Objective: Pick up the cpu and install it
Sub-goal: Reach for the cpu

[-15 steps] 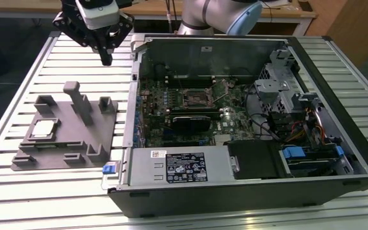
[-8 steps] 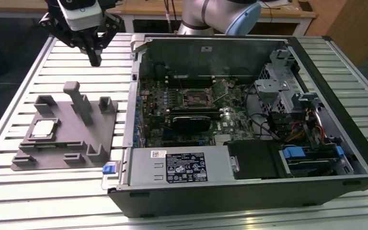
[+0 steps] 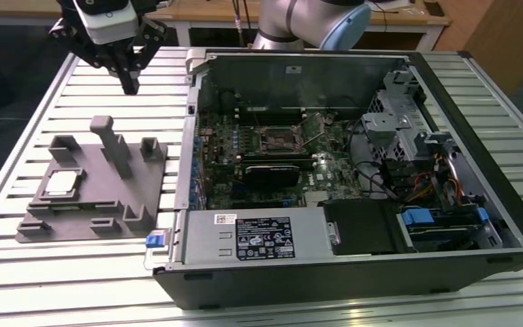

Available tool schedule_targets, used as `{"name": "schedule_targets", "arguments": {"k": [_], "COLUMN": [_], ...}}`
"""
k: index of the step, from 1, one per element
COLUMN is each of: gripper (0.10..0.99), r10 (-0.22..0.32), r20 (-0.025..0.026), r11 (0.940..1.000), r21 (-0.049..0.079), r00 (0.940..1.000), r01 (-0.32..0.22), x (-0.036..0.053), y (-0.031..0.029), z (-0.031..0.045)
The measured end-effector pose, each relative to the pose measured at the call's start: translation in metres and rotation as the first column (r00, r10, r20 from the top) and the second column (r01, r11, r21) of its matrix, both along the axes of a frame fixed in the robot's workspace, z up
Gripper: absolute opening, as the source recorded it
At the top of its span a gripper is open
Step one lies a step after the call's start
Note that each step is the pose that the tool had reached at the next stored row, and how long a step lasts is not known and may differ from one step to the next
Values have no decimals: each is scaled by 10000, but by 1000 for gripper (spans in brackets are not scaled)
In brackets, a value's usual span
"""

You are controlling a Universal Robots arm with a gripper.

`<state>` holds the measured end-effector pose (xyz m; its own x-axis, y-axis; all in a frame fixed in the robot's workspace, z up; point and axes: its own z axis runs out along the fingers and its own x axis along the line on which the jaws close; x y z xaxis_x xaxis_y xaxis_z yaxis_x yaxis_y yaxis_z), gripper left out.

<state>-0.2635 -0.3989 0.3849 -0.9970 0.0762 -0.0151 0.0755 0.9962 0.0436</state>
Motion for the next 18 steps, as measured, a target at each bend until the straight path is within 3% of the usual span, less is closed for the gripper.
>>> {"name": "schedule_targets", "arguments": {"k": [18], "gripper": [106], "r10": [0], "r20": [-24], "r11": [10000], "r21": [0], "r00": [10000], "r01": [0], "x": [-172], "y": [0], "z": [-13]}}
